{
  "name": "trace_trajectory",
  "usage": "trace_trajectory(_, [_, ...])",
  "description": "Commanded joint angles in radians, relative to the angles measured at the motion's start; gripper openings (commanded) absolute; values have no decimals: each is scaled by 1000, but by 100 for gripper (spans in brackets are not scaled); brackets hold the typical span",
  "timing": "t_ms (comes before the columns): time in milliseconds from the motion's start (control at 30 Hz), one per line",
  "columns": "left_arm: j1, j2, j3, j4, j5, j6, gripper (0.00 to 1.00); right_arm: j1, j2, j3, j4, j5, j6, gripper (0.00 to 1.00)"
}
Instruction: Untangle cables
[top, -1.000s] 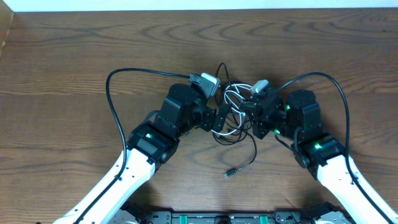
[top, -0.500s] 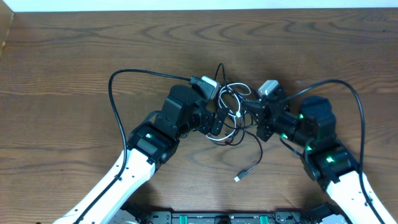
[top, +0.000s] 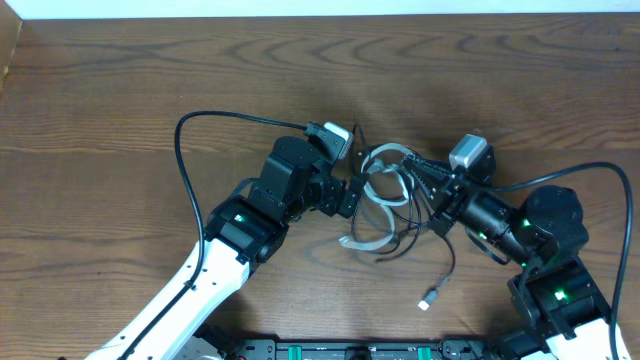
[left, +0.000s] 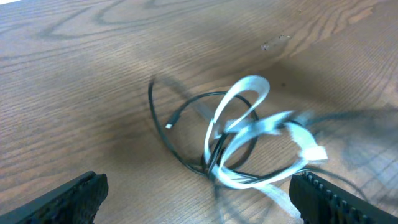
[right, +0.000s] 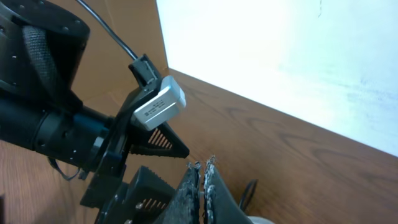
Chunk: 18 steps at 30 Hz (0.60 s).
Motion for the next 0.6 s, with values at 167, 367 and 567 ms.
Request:
trace_trajectory(167, [3, 29, 16, 5, -13, 13, 98, -14, 47, 5, -223, 74, -2, 7])
trace_trajectory(367, [3, 29, 16, 21, -13, 13, 98, -14, 146, 5, -251, 109, -57, 35])
trace_trajectory(567, [3, 29, 16, 21, -13, 13, 98, -14, 284, 5, -243, 311, -139, 43])
